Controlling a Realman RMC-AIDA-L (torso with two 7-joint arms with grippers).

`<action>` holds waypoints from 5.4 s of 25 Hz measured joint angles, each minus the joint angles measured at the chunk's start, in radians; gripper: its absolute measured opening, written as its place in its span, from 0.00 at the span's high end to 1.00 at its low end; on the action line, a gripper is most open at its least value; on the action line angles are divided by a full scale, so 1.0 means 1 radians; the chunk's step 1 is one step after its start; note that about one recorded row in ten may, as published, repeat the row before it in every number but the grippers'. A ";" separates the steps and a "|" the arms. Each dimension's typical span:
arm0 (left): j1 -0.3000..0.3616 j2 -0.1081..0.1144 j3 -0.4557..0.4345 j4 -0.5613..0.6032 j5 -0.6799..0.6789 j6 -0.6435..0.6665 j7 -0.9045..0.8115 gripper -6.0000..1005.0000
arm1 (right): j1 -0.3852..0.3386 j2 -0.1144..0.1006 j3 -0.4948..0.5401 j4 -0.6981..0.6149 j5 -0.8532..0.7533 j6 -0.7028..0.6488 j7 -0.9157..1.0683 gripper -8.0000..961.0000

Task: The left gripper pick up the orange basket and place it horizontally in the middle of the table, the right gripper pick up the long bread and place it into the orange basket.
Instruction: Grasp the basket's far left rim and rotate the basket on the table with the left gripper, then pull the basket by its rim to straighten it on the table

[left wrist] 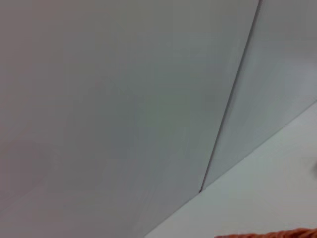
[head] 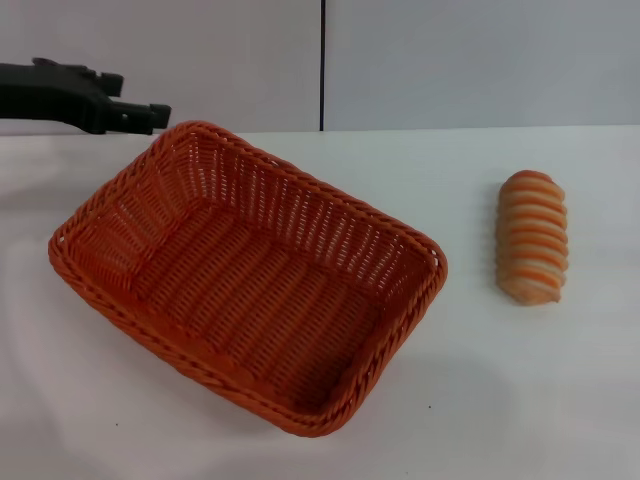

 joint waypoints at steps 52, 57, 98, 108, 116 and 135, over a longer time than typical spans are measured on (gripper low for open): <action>-0.109 -0.008 0.166 -0.200 0.168 -0.211 -0.032 0.48 | 0.009 -0.006 -0.001 0.008 -0.003 0.024 0.007 0.94; -0.108 -0.008 0.168 -0.200 0.168 -0.222 -0.029 0.57 | 0.008 -0.005 -0.001 0.009 -0.003 0.035 0.007 0.94; -0.037 -0.007 0.124 -0.031 0.101 -0.060 -0.489 0.80 | 0.012 -0.008 -0.001 0.023 -0.003 0.086 0.001 0.92; 0.032 -0.007 0.124 0.053 0.110 0.057 -0.576 0.81 | 0.010 -0.009 -0.001 0.022 -0.003 0.096 0.000 0.92; 0.057 -0.005 0.119 0.099 0.112 0.181 -0.618 0.81 | 0.019 -0.010 -0.001 0.022 -0.003 0.109 -0.002 0.91; 0.130 -0.015 0.116 0.121 0.082 0.155 -0.722 0.81 | 0.043 -0.010 -0.004 0.021 -0.039 0.132 -0.014 0.90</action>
